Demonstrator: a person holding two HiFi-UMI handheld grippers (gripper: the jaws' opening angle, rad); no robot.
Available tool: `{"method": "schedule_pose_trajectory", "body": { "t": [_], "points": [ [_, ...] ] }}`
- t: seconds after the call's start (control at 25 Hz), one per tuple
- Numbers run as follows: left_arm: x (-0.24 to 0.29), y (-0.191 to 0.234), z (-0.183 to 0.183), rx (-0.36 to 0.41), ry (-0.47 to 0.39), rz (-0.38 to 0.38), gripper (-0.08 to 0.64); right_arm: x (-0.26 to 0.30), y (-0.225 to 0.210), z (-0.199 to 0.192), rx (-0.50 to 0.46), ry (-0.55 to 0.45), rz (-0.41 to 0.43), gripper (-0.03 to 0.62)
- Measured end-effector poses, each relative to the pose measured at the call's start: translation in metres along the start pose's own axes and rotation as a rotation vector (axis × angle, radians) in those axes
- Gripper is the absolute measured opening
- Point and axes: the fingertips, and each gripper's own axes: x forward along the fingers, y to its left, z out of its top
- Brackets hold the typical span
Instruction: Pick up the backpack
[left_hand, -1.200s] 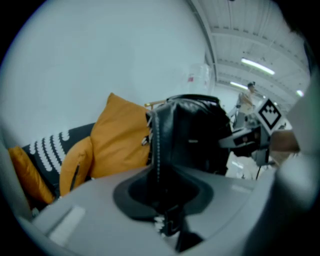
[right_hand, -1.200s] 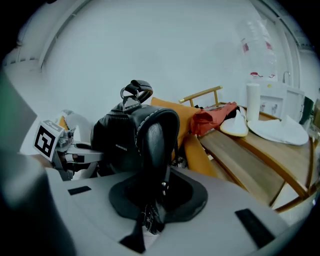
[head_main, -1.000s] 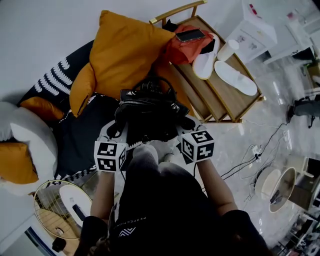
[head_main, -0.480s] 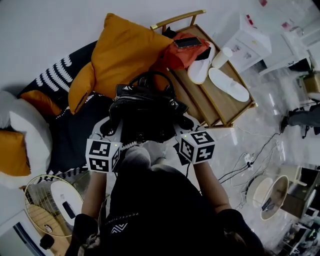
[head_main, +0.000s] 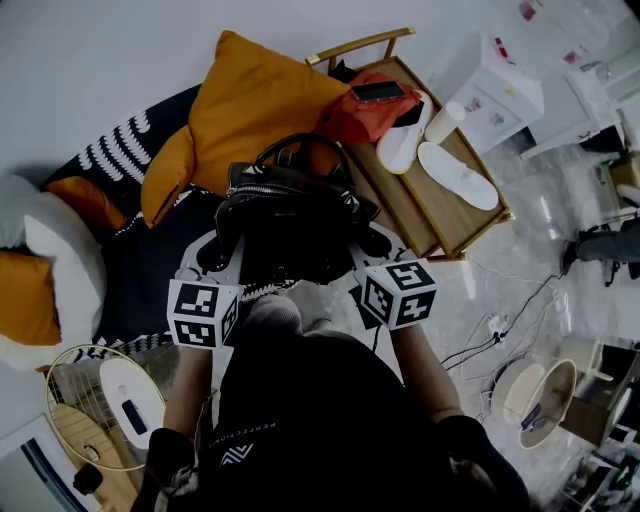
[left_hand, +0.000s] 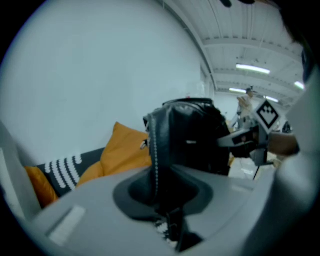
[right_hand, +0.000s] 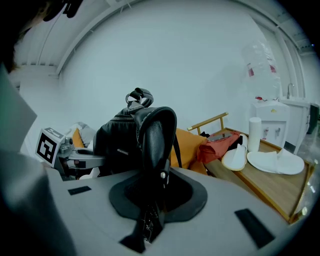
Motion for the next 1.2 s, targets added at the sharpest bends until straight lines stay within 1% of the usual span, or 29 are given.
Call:
{"method": "schedule_pose_trajectory", "body": {
  "t": [0.52, 1.2],
  "points": [
    [-0.011, 0.005, 0.013, -0.009, -0.043, 0.024, 0.072, -0.005, 0.010, 0.019, -0.017, -0.036, 0.015, 0.042],
    [-0.013, 0.006, 0.011, -0.001, -0.045, 0.011, 0.071, -0.005, 0.012, 0.014, -0.005, -0.034, -0.009, 0.041]
  ]
}}
